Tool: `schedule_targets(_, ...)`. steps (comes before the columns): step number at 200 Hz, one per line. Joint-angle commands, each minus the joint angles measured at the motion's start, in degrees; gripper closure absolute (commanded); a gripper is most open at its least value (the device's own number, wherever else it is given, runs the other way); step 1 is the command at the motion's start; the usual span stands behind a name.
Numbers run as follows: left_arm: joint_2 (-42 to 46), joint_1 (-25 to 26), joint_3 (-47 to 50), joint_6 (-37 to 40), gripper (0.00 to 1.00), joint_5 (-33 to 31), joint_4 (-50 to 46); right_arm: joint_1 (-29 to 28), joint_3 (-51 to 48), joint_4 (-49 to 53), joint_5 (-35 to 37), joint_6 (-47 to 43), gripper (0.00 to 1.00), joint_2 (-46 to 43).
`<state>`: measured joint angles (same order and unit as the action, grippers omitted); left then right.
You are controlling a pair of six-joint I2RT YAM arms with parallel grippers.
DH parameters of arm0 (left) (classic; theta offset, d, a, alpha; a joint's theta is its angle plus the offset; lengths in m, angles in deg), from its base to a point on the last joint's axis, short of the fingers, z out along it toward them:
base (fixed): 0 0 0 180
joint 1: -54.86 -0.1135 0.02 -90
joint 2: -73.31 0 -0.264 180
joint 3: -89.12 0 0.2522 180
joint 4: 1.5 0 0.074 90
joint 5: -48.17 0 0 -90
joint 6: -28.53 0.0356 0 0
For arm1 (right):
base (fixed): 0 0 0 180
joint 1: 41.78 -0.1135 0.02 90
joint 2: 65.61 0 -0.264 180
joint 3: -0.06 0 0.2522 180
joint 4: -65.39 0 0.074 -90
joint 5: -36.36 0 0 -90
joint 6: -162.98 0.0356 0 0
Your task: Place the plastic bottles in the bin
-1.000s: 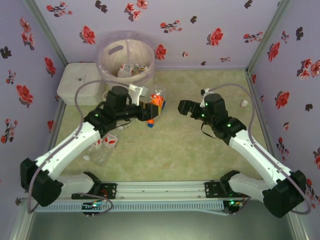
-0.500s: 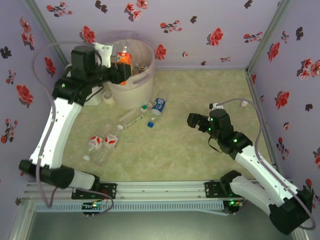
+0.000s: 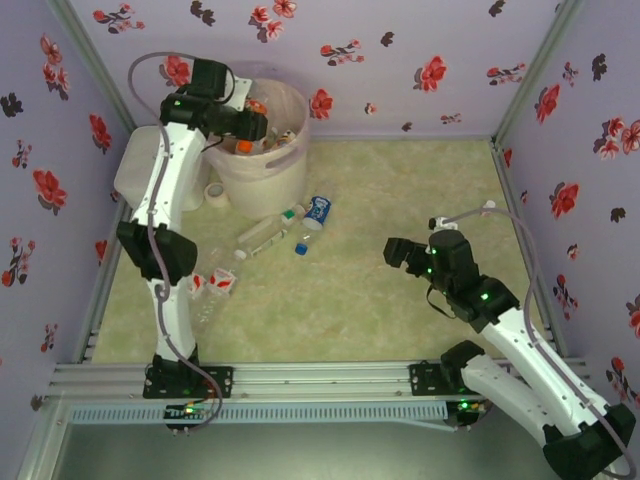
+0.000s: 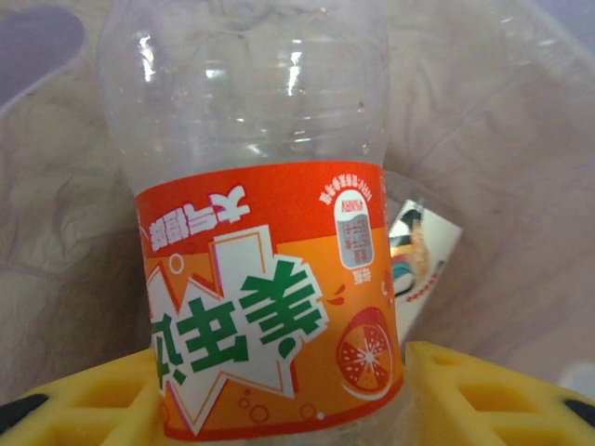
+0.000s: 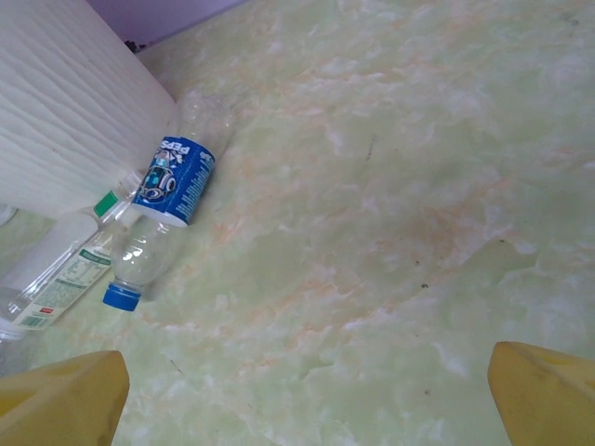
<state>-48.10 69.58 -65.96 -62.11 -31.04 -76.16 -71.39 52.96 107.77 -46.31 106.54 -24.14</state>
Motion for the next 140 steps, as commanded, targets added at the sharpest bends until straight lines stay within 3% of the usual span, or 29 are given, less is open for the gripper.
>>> schedule_targets(1, -2.69, -0.16, -3.73, 3.28, 1.0, -3.34, -5.19, 0.4, -1.05, 1.28, -0.1, 0.98, 0.01, -0.08)
schedule_targets(40, -4.6, -0.13, 1.63, 3.88, 1.0, -4.46, -3.46, 0.78, -1.52, -4.4, -4.67, 3.3, 0.02, 2.92)
schedule_targets(83, -3.4, -0.27, 5.49, 3.29, 0.62, -4.57, -1.91, 0.7, -1.51, -12.57, -11.75, 8.26, 0.17, 11.85)
schedule_targets(115, -0.99, -0.39, 4.57, 3.58, 0.31, -4.71, -1.76, -0.98, -1.31, -16.77, -11.83, 11.27, 0.17, 17.46)
schedule_targets(140, 0.57, -0.93, 1.33, 4.32, 0.14, -5.06, -3.37, -2.96, -0.73, -20.39, -10.2, 13.46, 0.15, 20.91)
